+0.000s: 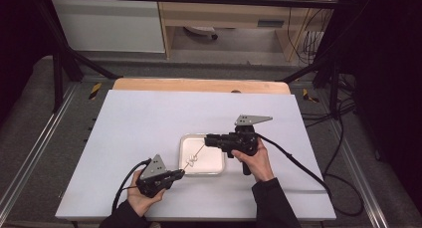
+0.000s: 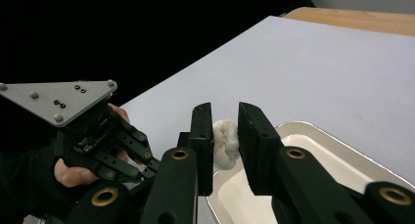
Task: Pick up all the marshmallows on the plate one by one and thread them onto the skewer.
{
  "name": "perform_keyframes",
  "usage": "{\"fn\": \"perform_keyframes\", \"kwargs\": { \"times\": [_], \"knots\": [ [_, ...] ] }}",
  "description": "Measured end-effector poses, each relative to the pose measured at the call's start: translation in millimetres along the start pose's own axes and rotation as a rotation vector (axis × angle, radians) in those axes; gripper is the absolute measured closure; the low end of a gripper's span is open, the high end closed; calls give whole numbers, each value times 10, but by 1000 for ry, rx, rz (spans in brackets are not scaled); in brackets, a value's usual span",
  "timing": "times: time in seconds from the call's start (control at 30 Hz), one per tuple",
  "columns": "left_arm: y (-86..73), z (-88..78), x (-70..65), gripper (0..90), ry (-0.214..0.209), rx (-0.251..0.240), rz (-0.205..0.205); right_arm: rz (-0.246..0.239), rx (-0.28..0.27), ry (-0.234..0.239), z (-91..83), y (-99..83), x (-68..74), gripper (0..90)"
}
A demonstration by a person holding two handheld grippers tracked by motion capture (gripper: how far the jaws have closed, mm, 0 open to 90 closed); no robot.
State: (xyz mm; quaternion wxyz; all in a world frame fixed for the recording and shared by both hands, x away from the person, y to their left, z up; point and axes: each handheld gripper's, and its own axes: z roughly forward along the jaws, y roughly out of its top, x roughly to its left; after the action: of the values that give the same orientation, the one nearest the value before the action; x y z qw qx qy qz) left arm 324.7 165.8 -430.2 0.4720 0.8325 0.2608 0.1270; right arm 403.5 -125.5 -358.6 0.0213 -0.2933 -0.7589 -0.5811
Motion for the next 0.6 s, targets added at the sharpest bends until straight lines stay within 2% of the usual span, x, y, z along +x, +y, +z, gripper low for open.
{"fn": "perform_keyframes", "kwargs": {
  "times": [0.3, 0.53, 0.6],
  "knots": [
    [-1, -7, -13, 886, 2, 1, 26, 16, 3, 7, 52, -37, -3, 796],
    [3, 11, -28, 886, 10, 21, 48, 20, 11, 43, 65, -51, 2, 807],
    [4, 14, -26, 886, 7, 20, 42, 24, 9, 52, 66, -52, 7, 808]
  ]
}}
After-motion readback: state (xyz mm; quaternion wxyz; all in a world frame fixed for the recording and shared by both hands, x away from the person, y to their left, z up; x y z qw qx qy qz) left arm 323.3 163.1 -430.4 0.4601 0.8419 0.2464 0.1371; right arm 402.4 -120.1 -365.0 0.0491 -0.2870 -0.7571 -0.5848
